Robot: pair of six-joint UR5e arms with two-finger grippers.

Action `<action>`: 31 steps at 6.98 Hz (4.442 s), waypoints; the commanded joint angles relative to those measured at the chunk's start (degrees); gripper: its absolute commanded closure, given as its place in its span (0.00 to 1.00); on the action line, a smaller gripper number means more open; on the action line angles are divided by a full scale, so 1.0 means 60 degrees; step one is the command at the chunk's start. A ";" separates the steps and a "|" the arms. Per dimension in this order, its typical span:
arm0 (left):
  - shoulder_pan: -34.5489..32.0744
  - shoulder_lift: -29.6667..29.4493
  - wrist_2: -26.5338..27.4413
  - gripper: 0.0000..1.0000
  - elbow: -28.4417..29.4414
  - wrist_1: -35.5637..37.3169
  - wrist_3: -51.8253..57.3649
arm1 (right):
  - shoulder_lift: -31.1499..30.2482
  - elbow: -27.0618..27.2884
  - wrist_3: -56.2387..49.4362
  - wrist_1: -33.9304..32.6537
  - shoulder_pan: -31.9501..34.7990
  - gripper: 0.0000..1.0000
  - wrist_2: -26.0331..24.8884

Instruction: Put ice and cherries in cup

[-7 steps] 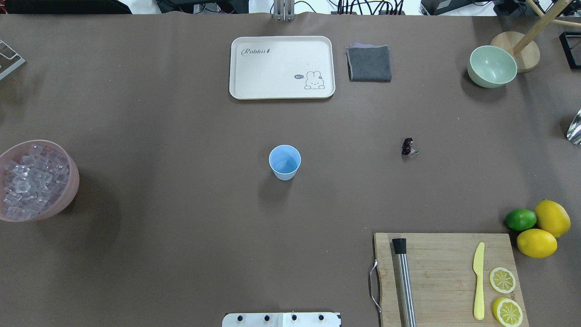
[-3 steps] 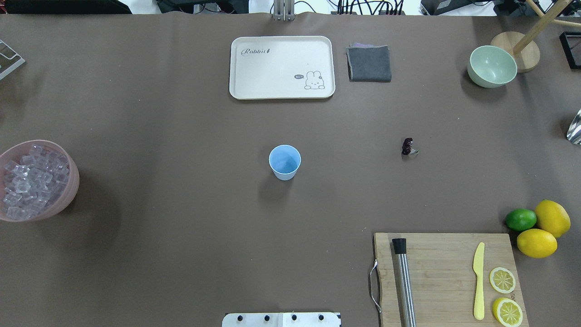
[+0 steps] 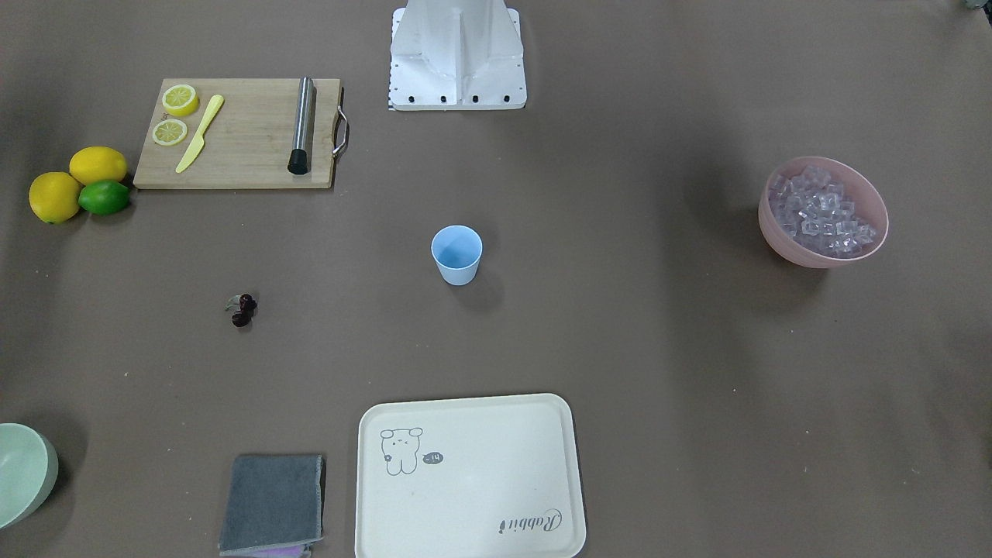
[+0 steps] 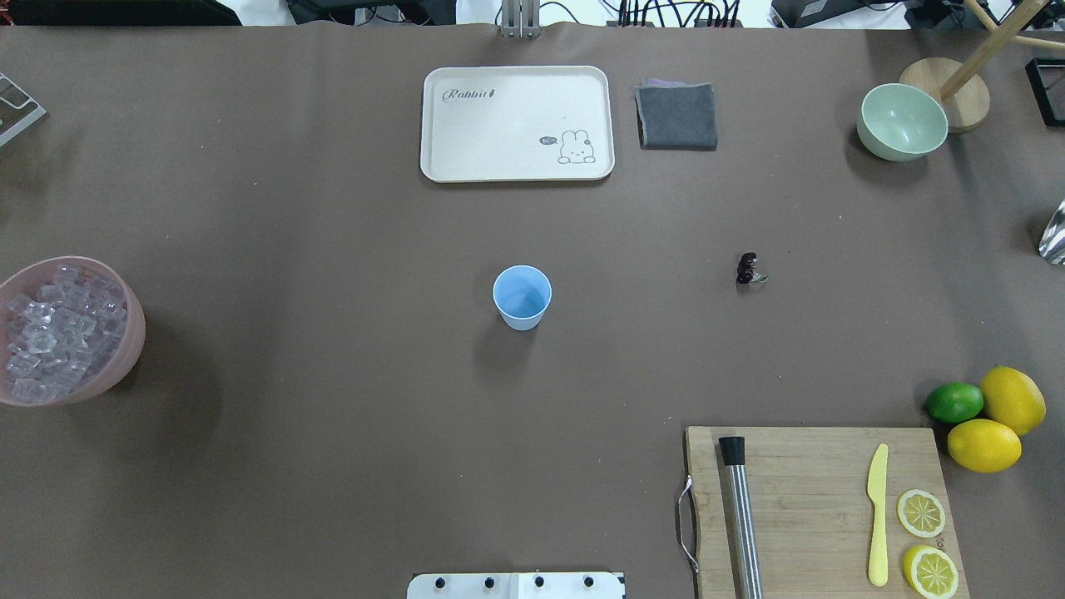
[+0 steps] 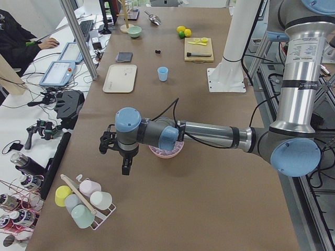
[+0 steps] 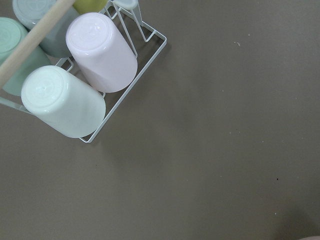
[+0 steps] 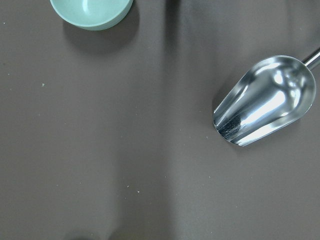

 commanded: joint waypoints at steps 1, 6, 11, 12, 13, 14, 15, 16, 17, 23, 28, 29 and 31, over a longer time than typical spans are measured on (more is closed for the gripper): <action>0.0007 0.0001 -0.0004 0.02 -0.0001 0.0000 -0.0001 | 0.0126 -0.0195 0.0107 0.0016 -0.0006 0.00 -0.0204; 0.0021 -0.0043 -0.0020 0.02 -0.0030 -0.0059 -0.0001 | 0.0258 -0.0226 0.0223 0.0016 -0.0006 0.00 -0.0922; 0.0446 0.0773 -0.0092 0.02 -0.1288 -0.1546 -0.1374 | 0.0346 -0.0109 0.0693 0.0016 -0.0006 0.00 -0.0791; 0.0475 0.1284 -0.0107 0.02 -0.1261 -0.2612 -0.1392 | 0.0418 -0.0138 0.0693 0.0002 -0.0006 0.00 -0.0790; 0.0649 0.1667 -0.0107 0.02 -0.1318 -0.3681 -0.1407 | 0.0434 -0.0139 0.0693 0.0002 -0.0006 0.00 -0.0790; 0.0941 0.1961 -0.0571 0.02 -0.1435 -0.4460 -0.2190 | 0.0434 -0.0124 0.0693 0.0002 -0.0006 0.00 -0.0790; 0.1220 0.1905 -0.1417 0.02 -0.1451 -0.4540 -0.3416 | 0.0434 -0.0124 0.0693 0.0002 -0.0006 0.00 -0.0790; 0.1541 0.1992 -0.1150 0.02 -0.1625 -0.5281 -0.4385 | 0.0434 -0.0124 0.0693 0.0002 -0.0006 0.00 -0.0790; 0.2342 0.2413 0.0129 0.02 -0.2120 -0.6158 -0.6150 | 0.0434 -0.0153 0.0693 0.0002 -0.0006 0.00 -0.0776; 0.6115 0.3558 0.4596 0.03 -0.3297 -0.5391 -0.7413 | 0.0463 -0.0284 0.0678 0.0002 -0.0006 0.00 -0.0398; 0.6714 0.3736 0.4581 0.21 -0.3194 -0.5420 -0.7413 | 0.0580 -0.0256 0.0678 0.0002 -0.0035 0.00 -0.0351; 0.6817 0.3736 0.4581 0.21 -0.3151 -0.5435 -0.7413 | 0.0595 -0.0270 0.0678 0.0002 -0.0035 0.00 -0.0351; 0.6891 0.3721 0.4566 0.24 -0.3033 -0.5435 -0.7398 | 0.0595 -0.0285 0.0678 -0.0013 -0.0035 0.00 -0.0336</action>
